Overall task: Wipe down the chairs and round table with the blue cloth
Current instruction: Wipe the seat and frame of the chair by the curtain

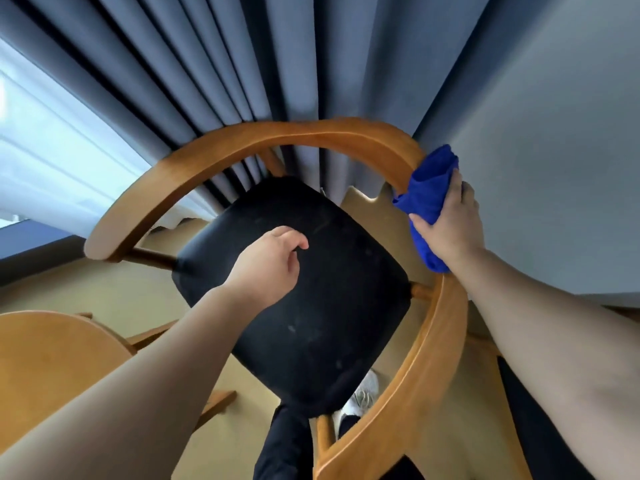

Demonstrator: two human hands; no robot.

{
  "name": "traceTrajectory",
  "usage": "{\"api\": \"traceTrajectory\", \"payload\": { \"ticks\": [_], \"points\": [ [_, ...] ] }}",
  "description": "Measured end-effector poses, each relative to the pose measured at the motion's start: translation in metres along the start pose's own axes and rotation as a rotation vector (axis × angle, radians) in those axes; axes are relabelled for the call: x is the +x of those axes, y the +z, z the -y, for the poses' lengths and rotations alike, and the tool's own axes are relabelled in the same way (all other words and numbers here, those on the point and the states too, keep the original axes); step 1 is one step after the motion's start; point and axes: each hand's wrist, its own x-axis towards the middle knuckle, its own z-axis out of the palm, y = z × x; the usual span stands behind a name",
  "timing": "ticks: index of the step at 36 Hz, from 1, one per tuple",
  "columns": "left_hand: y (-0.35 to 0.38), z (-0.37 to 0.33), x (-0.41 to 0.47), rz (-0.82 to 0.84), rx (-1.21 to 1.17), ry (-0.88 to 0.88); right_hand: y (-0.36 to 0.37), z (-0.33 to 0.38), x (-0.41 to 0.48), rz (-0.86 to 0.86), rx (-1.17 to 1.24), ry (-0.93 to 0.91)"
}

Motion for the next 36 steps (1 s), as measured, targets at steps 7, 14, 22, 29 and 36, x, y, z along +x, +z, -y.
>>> {"api": "traceTrajectory", "payload": {
  "ticks": [7, 14, 22, 29, 36],
  "points": [
    [0.011, -0.009, -0.038, -0.002, 0.058, -0.045, 0.005, -0.016, -0.029, -0.012, 0.021, 0.046],
    [0.013, -0.010, -0.076, 0.015, 0.061, -0.056, 0.007, -0.020, -0.062, 0.066, -0.054, 0.155],
    [0.005, -0.012, -0.109, 0.045, 0.064, -0.010, 0.009, -0.025, -0.112, 0.115, -0.171, 0.237],
    [-0.006, 0.002, -0.153, 0.093, 0.046, 0.035, 0.014, -0.013, -0.170, 0.119, -0.281, 0.265],
    [-0.015, 0.017, -0.179, 0.109, 0.023, 0.095, 0.021, 0.008, -0.230, 0.130, -0.337, 0.314]
  ]
}}
